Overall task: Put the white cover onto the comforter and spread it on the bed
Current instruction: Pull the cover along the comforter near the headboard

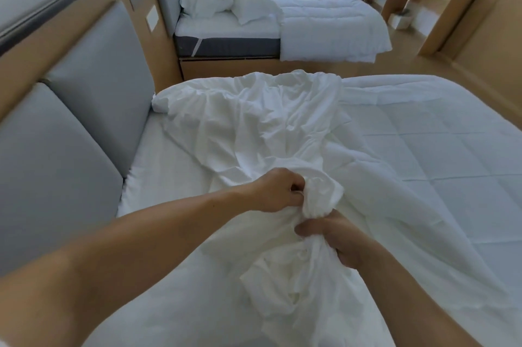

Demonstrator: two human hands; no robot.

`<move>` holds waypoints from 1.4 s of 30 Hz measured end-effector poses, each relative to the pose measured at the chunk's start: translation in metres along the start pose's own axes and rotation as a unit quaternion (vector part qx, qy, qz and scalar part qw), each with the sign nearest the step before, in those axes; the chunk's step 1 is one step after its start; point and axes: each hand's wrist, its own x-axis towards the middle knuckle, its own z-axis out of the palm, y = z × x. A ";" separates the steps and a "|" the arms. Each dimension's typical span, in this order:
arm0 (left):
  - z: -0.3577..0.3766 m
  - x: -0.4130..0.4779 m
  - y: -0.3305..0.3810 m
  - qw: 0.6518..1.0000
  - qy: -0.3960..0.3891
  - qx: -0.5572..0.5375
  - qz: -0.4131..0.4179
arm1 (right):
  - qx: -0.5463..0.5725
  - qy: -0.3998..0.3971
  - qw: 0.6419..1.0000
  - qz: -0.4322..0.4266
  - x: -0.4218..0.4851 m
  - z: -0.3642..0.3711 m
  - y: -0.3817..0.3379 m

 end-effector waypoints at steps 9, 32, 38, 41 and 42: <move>0.001 0.013 0.026 0.997 0.024 -0.020 0.065 | 0.108 0.007 0.993 -0.044 -0.016 0.005 0.012; 0.005 0.003 -0.014 0.945 -0.101 -0.295 -0.098 | 0.153 0.006 0.987 -0.041 -0.005 -0.027 -0.006; -0.006 0.022 0.033 0.969 0.026 -0.239 -0.063 | 0.171 -0.024 0.980 -0.094 -0.012 -0.018 -0.003; 0.010 0.027 0.044 0.980 0.072 -0.171 -0.066 | 0.186 -0.008 0.978 -0.091 -0.012 -0.014 -0.001; 0.016 0.028 0.045 0.983 0.089 -0.149 -0.066 | 0.172 0.009 0.981 -0.088 -0.013 -0.013 -0.001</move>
